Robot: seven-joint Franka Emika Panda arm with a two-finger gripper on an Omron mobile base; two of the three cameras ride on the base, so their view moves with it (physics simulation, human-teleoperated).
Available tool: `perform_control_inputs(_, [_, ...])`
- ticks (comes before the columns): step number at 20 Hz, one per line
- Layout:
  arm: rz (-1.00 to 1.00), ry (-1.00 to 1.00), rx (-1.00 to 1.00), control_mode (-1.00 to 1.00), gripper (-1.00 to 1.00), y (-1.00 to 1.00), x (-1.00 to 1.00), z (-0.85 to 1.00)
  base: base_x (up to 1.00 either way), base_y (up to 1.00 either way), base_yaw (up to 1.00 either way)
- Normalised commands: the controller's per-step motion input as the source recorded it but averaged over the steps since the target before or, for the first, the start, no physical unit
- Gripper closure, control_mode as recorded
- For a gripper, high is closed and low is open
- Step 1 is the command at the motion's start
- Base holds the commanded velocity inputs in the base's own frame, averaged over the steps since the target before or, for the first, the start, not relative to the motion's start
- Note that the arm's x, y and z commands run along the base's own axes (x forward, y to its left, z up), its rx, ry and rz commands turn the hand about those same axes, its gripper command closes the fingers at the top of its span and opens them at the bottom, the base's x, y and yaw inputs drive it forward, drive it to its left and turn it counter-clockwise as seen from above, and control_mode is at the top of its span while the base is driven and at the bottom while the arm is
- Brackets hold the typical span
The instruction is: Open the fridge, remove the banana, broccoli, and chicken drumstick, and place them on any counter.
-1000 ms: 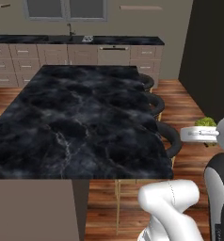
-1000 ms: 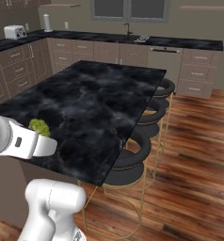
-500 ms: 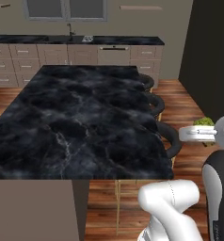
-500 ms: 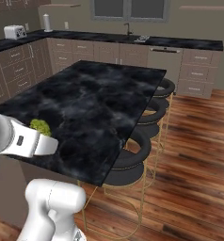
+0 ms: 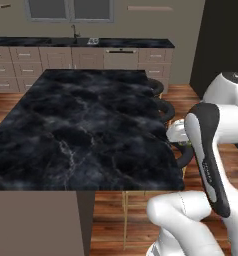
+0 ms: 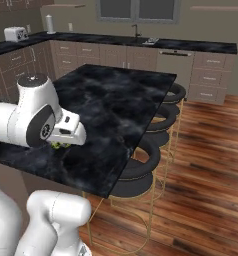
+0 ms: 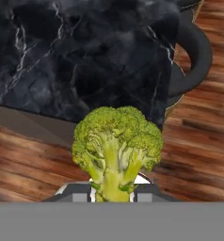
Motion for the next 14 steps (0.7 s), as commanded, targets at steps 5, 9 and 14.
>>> perform_control_inputs(5, [0.03,0.25,-0.17,-1.00,1.00,0.52,1.00,-0.86,0.00,0.00,0.00])
perform_control_inputs(9, [0.00,0.06,-0.08,-1.00,1.00,0.16,1.00,-0.61,0.00,0.00,0.00])
perform_control_inputs(14, [0.00,0.01,0.00,-1.00,1.00,0.00,1.00,-0.44,0.00,0.00,0.00])
